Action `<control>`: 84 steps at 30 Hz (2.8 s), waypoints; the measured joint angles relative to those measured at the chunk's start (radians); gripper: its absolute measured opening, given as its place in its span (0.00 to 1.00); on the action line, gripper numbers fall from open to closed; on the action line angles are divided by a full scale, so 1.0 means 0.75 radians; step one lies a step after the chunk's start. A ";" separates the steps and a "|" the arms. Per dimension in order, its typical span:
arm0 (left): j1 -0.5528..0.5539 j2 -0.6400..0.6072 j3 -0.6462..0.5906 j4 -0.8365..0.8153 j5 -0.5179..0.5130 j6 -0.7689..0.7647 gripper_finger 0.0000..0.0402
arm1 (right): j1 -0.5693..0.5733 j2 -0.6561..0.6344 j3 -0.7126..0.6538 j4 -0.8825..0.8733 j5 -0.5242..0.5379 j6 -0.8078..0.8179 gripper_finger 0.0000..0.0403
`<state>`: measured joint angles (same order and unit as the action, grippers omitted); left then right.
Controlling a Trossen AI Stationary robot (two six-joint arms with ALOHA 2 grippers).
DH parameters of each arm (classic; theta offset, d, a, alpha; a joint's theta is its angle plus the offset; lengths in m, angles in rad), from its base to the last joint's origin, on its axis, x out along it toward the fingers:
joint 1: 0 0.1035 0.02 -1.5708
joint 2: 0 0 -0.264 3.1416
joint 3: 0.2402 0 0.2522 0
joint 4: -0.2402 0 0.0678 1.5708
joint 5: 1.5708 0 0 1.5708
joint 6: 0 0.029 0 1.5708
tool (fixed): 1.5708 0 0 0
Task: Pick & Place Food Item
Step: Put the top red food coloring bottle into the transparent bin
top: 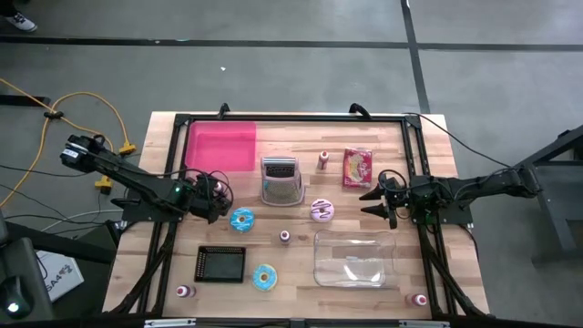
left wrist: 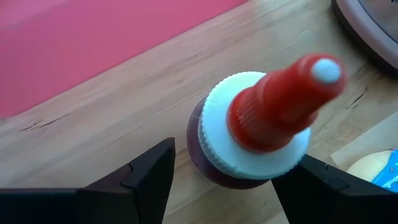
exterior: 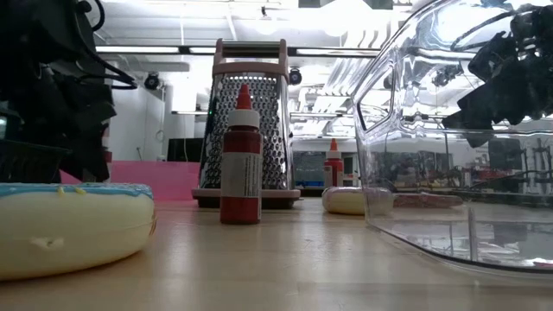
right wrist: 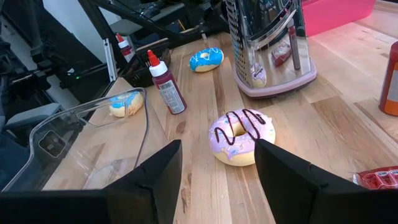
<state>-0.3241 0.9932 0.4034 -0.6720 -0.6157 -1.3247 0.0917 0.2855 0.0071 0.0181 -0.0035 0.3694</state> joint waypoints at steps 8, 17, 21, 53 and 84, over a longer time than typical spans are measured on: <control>0.000 0.000 0.000 0.000 0.000 0.001 0.47 | -0.001 0.000 0.000 0.000 0.000 0.000 0.47; 0.000 0.000 0.000 0.000 0.000 0.021 0.39 | 0.000 0.000 0.000 0.000 0.000 0.000 0.47; 0.000 0.000 0.000 0.000 0.000 0.021 0.39 | 0.000 0.000 0.000 0.000 0.000 0.000 0.47; -0.026 -0.048 0.000 0.036 -0.020 0.079 0.38 | 0.000 0.000 0.000 0.000 0.000 0.000 0.47; 0.100 -0.171 0.180 0.386 0.471 0.856 0.38 | 0.000 0.000 0.000 0.000 0.000 0.000 0.47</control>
<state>-0.2489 0.8651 0.5382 -0.3823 -0.2622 -0.6824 0.0917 0.2853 0.0071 0.0181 -0.0034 0.3694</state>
